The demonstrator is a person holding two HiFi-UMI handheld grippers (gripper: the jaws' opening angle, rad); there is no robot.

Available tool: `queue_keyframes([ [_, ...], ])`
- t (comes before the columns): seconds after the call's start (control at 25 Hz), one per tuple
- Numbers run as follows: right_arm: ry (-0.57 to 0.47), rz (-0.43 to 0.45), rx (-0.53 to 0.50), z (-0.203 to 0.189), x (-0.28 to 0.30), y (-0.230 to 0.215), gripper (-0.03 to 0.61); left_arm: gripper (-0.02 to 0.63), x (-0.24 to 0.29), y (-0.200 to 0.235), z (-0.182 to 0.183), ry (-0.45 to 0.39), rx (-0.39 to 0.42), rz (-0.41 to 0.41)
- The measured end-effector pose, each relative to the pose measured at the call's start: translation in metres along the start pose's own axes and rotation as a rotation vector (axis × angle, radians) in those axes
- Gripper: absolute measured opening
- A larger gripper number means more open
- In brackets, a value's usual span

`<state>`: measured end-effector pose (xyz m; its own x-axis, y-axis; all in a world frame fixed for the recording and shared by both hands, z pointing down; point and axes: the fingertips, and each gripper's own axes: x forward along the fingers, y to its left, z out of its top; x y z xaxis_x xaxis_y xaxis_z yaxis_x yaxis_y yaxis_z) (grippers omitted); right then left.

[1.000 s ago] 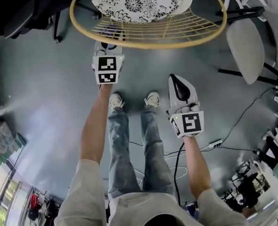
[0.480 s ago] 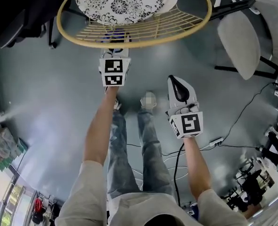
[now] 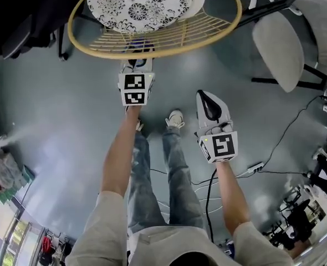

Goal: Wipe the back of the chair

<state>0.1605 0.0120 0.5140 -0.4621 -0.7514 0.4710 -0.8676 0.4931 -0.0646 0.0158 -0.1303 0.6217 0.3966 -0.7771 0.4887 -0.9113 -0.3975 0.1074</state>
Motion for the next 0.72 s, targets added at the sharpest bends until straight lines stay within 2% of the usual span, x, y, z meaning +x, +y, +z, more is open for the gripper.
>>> queue_keyframes([
  [0.24,-0.008,-0.002,0.003,0.007,-0.001,0.012,0.000,0.078,-0.057,0.002,-0.018,0.003,-0.036,0.004],
  [0.72,-0.010,-0.010,-0.013,0.021,-0.001,0.037,0.000,0.078,-0.199,0.017,0.008,-0.059,-0.035,0.040],
])
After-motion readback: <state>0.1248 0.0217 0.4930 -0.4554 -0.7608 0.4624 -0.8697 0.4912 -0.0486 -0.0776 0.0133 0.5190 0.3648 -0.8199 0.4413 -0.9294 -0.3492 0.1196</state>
